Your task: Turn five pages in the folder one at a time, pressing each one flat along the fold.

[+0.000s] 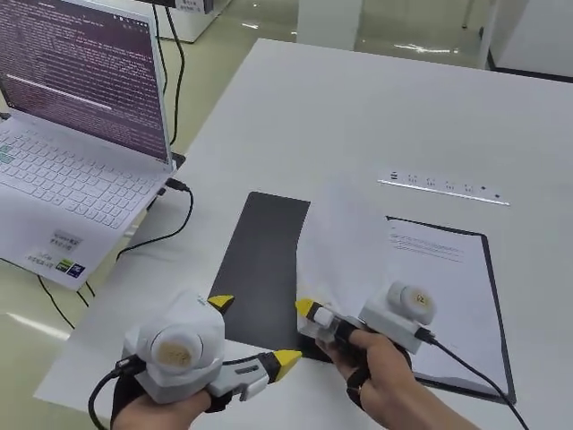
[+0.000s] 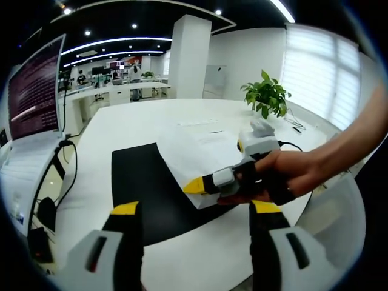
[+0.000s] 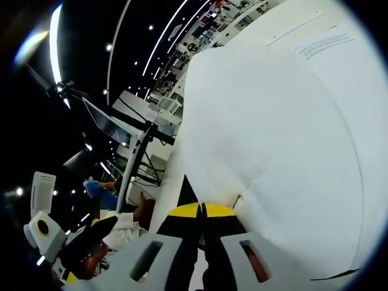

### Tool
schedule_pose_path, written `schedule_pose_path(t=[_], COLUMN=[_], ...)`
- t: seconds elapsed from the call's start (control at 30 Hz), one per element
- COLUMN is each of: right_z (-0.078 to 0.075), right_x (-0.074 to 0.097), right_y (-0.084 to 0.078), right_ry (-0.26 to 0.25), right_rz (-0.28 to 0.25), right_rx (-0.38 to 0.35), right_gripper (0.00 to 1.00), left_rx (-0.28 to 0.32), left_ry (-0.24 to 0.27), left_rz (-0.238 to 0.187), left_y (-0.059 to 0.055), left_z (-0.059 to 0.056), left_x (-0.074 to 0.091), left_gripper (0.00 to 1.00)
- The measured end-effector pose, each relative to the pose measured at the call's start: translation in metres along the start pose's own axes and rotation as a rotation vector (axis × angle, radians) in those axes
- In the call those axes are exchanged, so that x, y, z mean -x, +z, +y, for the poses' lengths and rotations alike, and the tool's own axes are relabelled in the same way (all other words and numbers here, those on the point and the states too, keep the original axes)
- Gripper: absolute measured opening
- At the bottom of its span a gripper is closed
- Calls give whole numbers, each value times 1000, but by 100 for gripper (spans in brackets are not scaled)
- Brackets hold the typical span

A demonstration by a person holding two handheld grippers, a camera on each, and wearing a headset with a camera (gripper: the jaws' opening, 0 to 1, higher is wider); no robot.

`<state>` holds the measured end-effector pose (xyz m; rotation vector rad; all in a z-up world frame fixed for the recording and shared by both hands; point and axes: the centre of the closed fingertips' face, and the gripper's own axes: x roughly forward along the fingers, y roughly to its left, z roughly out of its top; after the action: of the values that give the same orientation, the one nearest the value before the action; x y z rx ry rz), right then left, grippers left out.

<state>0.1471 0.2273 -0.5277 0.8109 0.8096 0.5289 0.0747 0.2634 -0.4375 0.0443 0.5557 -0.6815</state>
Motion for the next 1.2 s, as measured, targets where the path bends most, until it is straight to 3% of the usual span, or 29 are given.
schedule_pose_path(t=[0.23,0.4,0.57,0.7,1.03,1.13,1.2], right_z=[1,-10,-19,-17,0,3,5], right_x=[-13,-19,-22,-23,-19,-10,-6], right_y=[-6,-10,-24,-22,-26,-31,-32], right_ry=[-7,-43,-84,-65,36,39,51], right_rz=[29,46,109,100,99,125,131], right_rx=[-5,-16,25,11,10,78,84], right_gripper=[0,0,1,3,25,27,32], left_rx=[18,23,60,67,61,65,88], left_ry=[24,35,50,57,48,39,34], left_rz=[-17,-12,-5,-5,11,22,24], left_y=[4,1,-6,-7,-9,-10,-10], left_z=[14,20,27,29,30,31,34], left_x=[7,11,13,15,12,9,7], left_gripper=[71,71,69,69,67,65,60])
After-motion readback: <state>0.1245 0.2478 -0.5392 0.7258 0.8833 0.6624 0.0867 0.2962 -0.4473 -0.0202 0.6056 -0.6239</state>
